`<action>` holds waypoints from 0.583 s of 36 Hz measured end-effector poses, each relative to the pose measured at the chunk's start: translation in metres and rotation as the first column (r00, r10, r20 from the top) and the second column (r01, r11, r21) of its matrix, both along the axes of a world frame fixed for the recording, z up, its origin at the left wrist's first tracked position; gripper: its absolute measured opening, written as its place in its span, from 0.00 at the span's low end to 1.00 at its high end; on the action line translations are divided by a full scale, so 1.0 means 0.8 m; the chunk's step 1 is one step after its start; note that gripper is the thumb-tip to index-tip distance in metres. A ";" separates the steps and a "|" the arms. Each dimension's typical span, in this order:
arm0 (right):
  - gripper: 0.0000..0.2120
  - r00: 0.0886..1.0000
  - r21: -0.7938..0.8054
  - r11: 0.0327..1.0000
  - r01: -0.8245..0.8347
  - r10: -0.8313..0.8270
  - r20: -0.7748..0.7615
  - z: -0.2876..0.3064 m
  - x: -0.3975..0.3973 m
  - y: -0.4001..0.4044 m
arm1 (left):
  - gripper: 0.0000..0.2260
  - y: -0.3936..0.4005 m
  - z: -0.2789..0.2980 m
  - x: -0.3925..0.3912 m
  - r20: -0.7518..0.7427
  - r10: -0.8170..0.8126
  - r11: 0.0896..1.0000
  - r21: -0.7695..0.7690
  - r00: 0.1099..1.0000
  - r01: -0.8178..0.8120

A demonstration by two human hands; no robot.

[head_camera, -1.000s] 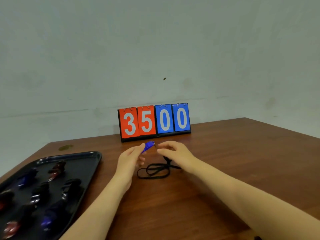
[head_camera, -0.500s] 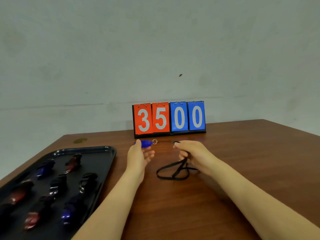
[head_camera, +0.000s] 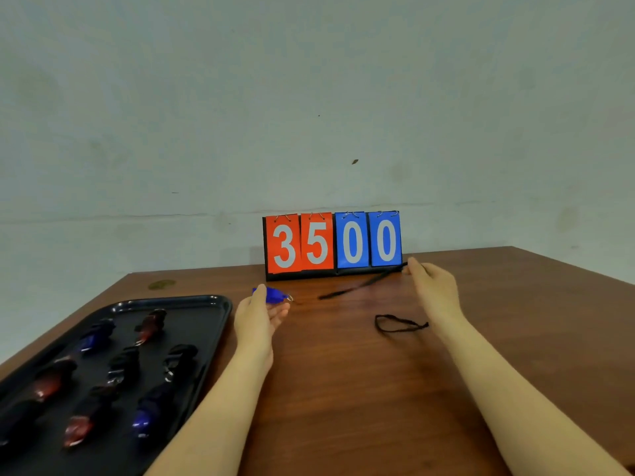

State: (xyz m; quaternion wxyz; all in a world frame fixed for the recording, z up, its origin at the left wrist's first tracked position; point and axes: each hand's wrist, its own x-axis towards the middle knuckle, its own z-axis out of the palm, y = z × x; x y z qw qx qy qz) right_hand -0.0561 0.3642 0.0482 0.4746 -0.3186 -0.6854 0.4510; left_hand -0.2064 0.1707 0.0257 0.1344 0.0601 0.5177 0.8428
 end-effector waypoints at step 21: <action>0.10 0.683 0.366 0.663 -0.653 0.307 0.663 -0.046 -0.039 -0.080 | 0.07 0.002 0.026 0.034 -0.125 -0.246 0.961 0.095 0.961 0.259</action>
